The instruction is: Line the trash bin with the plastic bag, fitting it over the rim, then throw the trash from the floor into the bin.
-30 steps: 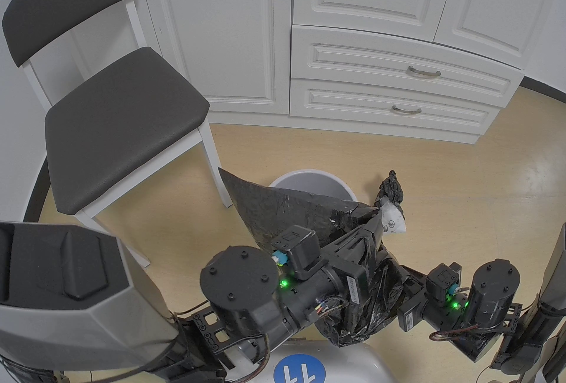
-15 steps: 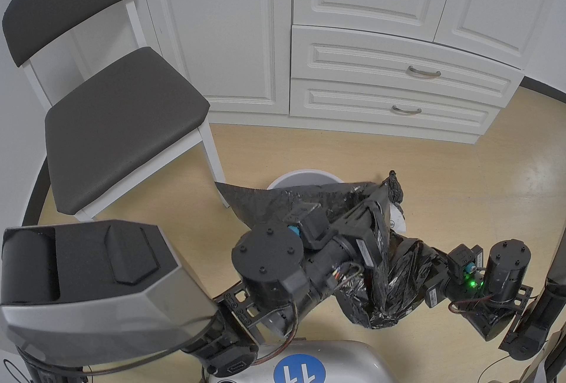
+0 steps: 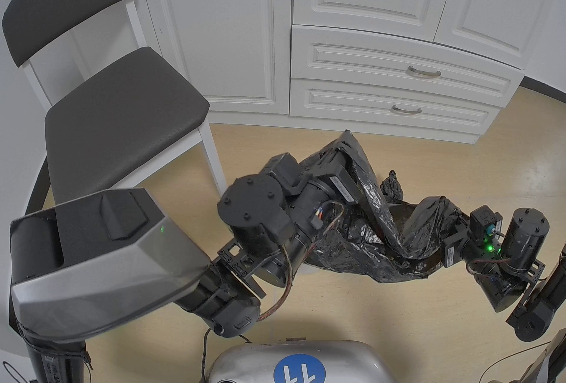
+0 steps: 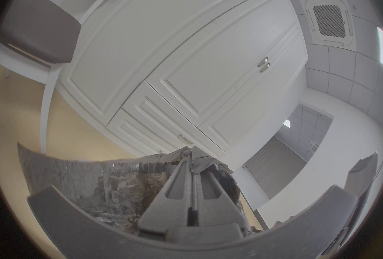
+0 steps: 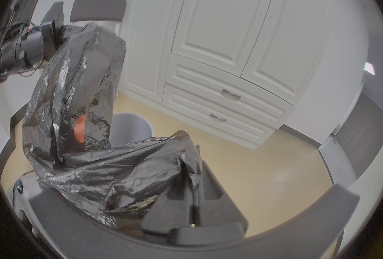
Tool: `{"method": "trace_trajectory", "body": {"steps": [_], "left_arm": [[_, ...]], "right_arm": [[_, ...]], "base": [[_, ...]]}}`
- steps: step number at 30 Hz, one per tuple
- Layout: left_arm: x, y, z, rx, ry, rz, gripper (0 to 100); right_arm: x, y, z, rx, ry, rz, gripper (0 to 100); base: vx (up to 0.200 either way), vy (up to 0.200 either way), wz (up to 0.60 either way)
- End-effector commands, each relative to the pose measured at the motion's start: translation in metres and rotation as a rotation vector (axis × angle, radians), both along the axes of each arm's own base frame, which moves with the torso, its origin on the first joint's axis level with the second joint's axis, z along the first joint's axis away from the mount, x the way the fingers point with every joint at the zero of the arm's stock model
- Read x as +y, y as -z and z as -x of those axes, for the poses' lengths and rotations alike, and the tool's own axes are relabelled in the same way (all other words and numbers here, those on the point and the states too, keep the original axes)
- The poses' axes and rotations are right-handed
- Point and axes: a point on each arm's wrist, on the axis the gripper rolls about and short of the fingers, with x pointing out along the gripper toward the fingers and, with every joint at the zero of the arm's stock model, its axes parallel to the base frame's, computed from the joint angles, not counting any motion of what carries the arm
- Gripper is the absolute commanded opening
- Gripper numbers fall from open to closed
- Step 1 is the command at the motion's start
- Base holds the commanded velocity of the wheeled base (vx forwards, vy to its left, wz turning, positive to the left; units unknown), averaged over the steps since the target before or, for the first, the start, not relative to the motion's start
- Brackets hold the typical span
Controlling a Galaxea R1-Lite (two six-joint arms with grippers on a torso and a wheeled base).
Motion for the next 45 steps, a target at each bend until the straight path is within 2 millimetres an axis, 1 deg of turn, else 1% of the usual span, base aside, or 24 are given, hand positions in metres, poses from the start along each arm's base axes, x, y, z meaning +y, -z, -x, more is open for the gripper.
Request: {"method": "trace_trajectory", "body": {"steps": [1,5,8,12,15,18,19,22,25,26,30,32,35,41,42,45], "left_arm": [[0.007,-0.008,-0.01,-0.018,-0.029,0.022,0],[0.007,-0.008,-0.011,-0.019,-0.028,0.031,0],[0.002,-0.005,-0.011,-0.001,-0.01,0.051,0],[-0.004,-0.003,-0.017,-0.009,-0.009,0.063,0],[-0.013,0.001,-0.025,0.0,-0.008,0.057,0],[-0.016,0.001,-0.027,0.018,-0.005,0.041,0],[-0.018,0.0,-0.025,0.026,0.004,0.044,0],[-0.024,0.0,-0.02,0.039,0.027,0.064,0],[-0.031,0.001,-0.013,0.049,0.049,0.058,0],[-0.036,0.005,-0.011,0.053,0.067,0.05,0],[-0.043,0.009,-0.02,0.045,0.065,0.055,0],[-0.046,0.012,-0.031,0.061,0.051,0.04,0],[-0.048,0.014,-0.036,0.079,0.044,0.023,0],[-0.047,0.019,-0.035,0.096,0.029,0.024,0],[-0.047,0.019,-0.035,0.097,0.024,0.025,0],[-0.036,0.019,-0.036,0.104,-0.026,0.033,0]], "right_arm": [[0.0,-0.014,-0.002,-0.073,0.006,-0.036,0],[-0.003,-0.021,-0.001,-0.102,0.014,-0.048,0],[-0.008,-0.023,0.001,-0.108,0.032,-0.041,0],[-0.012,-0.027,0.002,-0.123,0.045,-0.032,0],[-0.013,-0.033,0.007,-0.148,0.038,-0.032,0],[-0.013,-0.039,0.013,-0.174,0.028,-0.024,0],[-0.013,-0.045,0.018,-0.197,0.018,-0.029,0],[-0.009,-0.053,0.028,-0.216,-0.021,-0.044,0],[-0.007,-0.055,0.034,-0.206,-0.043,-0.042,0],[-0.005,-0.057,0.039,-0.199,-0.065,-0.042,0],[-0.001,-0.057,0.043,-0.192,-0.094,-0.042,0],[0.001,-0.056,0.044,-0.191,-0.105,-0.042,0],[0.003,-0.055,0.046,-0.185,-0.119,-0.042,0],[0.007,-0.049,0.043,-0.156,-0.132,-0.035,0],[0.01,-0.044,0.04,-0.136,-0.137,-0.042,0],[0.026,-0.034,0.034,-0.09,-0.183,-0.095,0]], "base": [[0.0,0.0,0.0],[0.0,0.0,0.0],[0.0,0.0,0.0],[0.0,0.0,0.0],[0.0,0.0,0.0],[0.0,0.0,0.0],[0.0,0.0,0.0],[0.0,0.0,0.0],[0.0,0.0,0.0],[0.0,0.0,0.0],[0.0,0.0,0.0],[0.0,0.0,0.0],[0.0,0.0,0.0],[0.0,0.0,0.0],[0.0,0.0,0.0],[0.0,0.0,0.0]]}}
